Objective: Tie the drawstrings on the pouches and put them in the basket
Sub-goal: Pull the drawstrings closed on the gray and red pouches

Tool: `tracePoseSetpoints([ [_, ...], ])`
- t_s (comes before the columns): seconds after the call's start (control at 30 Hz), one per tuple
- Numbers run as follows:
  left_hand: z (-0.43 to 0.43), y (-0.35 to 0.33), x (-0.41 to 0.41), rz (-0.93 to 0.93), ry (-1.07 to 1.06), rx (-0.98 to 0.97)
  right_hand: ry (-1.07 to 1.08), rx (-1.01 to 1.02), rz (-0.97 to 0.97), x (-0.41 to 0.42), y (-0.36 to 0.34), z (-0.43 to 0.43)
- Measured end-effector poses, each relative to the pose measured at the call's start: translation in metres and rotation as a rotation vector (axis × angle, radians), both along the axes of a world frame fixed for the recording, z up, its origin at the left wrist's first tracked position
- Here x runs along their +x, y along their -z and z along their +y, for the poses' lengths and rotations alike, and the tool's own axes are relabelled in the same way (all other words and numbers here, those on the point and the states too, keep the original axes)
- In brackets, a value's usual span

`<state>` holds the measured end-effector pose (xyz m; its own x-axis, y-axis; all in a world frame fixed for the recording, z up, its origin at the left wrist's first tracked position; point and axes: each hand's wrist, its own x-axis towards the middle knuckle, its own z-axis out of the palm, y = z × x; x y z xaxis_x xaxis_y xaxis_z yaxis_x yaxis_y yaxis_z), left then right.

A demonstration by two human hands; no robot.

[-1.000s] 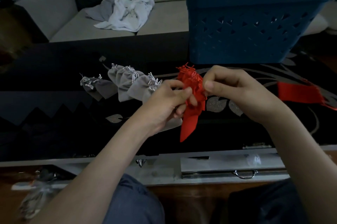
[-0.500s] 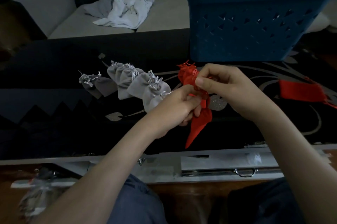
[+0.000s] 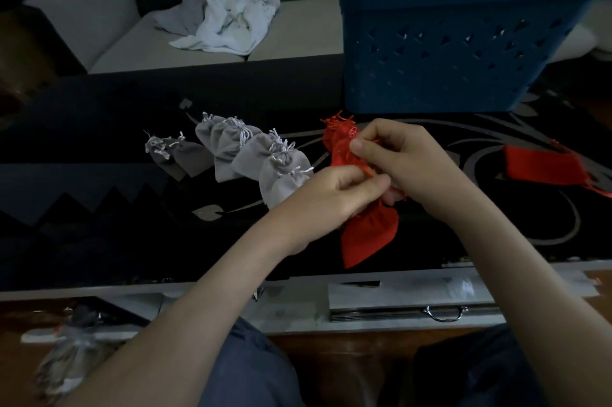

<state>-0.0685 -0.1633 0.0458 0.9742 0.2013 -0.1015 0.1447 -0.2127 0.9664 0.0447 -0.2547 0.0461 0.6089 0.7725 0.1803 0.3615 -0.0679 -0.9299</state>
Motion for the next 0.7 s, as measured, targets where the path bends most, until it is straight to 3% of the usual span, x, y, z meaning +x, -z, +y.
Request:
tracePoseSetpoints([
  [0.2,0.01,0.007,0.007,-0.051,-0.217,-0.123,-0.079,0.016,0.234,-0.001,0.003,-0.001],
  [0.33,0.019,0.011,0.01,-0.107,-0.364,-0.231,-0.19,-0.129,0.172,-0.002,0.01,-0.002],
  [0.47,0.023,0.014,0.012,-0.141,-0.341,-0.285,-0.141,-0.161,0.062,0.0,0.012,0.001],
  [0.7,0.023,0.013,0.009,-0.268,-0.301,-0.132,-0.034,-0.166,0.06,0.007,0.014,0.002],
])
